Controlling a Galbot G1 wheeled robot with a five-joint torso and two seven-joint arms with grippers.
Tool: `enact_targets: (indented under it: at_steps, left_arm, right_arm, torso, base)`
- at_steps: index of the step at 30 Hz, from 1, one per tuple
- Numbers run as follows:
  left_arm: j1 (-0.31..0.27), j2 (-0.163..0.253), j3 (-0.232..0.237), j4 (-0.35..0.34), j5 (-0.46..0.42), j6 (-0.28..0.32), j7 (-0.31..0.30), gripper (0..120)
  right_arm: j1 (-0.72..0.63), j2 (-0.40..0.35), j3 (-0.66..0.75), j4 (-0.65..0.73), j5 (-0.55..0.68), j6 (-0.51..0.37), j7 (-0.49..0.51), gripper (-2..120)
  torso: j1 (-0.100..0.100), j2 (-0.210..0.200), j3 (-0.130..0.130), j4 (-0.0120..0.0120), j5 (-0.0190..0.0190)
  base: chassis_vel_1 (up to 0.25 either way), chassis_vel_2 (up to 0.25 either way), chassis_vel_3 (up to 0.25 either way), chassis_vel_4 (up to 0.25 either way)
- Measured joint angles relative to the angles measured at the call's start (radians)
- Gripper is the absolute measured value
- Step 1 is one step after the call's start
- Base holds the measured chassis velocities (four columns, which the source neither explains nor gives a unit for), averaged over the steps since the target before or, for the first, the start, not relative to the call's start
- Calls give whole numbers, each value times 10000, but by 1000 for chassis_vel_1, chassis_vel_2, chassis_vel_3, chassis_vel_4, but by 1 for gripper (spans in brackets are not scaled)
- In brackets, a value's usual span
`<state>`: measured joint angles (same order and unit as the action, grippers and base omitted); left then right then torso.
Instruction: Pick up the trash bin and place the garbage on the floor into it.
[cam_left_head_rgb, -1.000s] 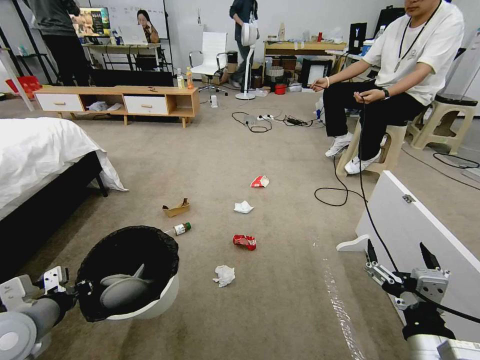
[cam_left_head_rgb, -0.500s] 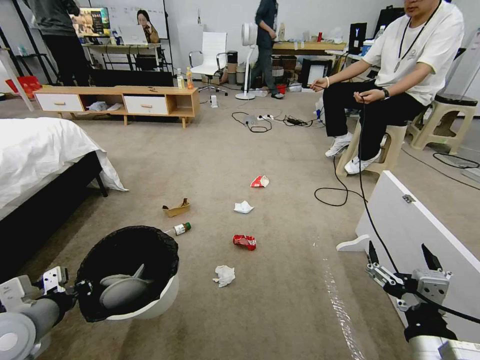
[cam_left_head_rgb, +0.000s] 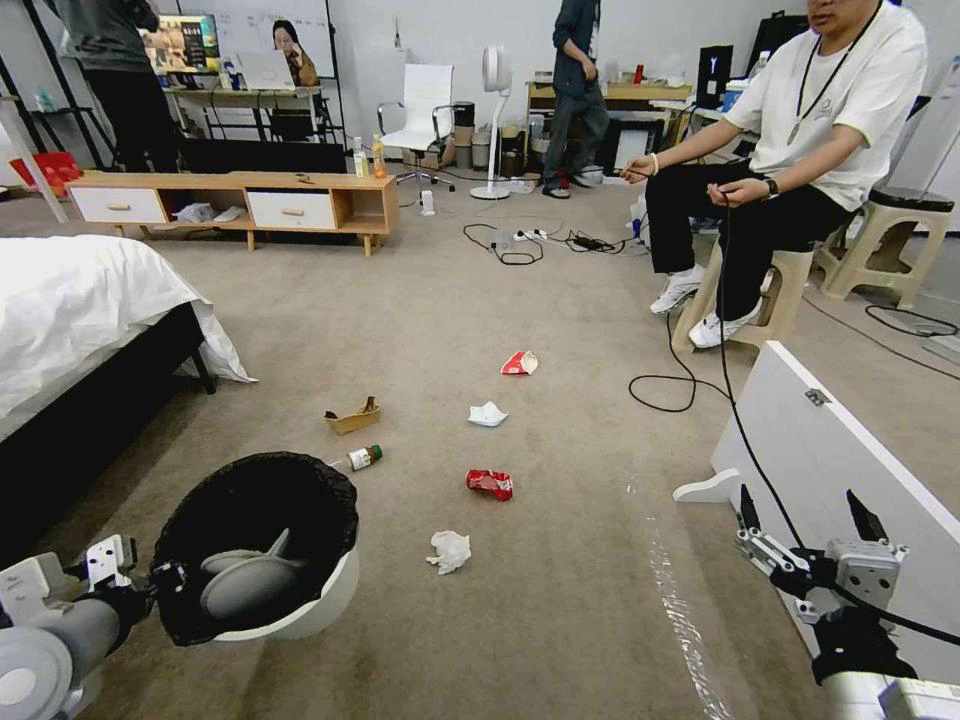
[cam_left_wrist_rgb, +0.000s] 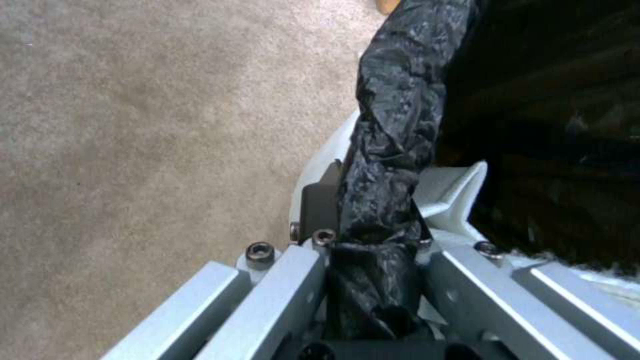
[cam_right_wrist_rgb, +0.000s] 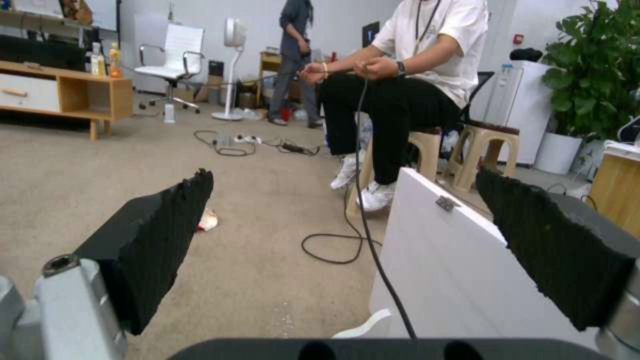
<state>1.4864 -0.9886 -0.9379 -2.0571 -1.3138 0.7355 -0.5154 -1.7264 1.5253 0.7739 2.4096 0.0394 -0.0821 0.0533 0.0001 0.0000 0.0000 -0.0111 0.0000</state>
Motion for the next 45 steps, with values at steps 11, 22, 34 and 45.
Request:
enact_targets:
  at_steps: [11,22,34,45]
  left_arm:
    - [-14,-20,0,17,8,0,0,1]
    - [-39,2,-3,79,1,-1,-1,1]
    - [-34,34,-2,101,0,-1,12,1]
    - [0,61,-42,76,-19,-1,24,1]
  right_arm:
    - [38,-5,1,-63,12,-15,5,100]
    - [66,26,-7,-101,16,-32,6,100]
    - [54,91,-21,-118,-14,-16,4,100]
    - [4,117,-24,-75,-76,-9,-15,100]
  torso:
    - [-1,0,0,0,-1]
    - [0,-1,0,0,0]
    - [0,0,0,0,-1]
    - [-1,0,0,-1,0]
  base:
    - [70,58,-70,-67]
    - [53,63,-57,-55]
    - [48,39,-44,-31]
    - [9,14,-13,-13]
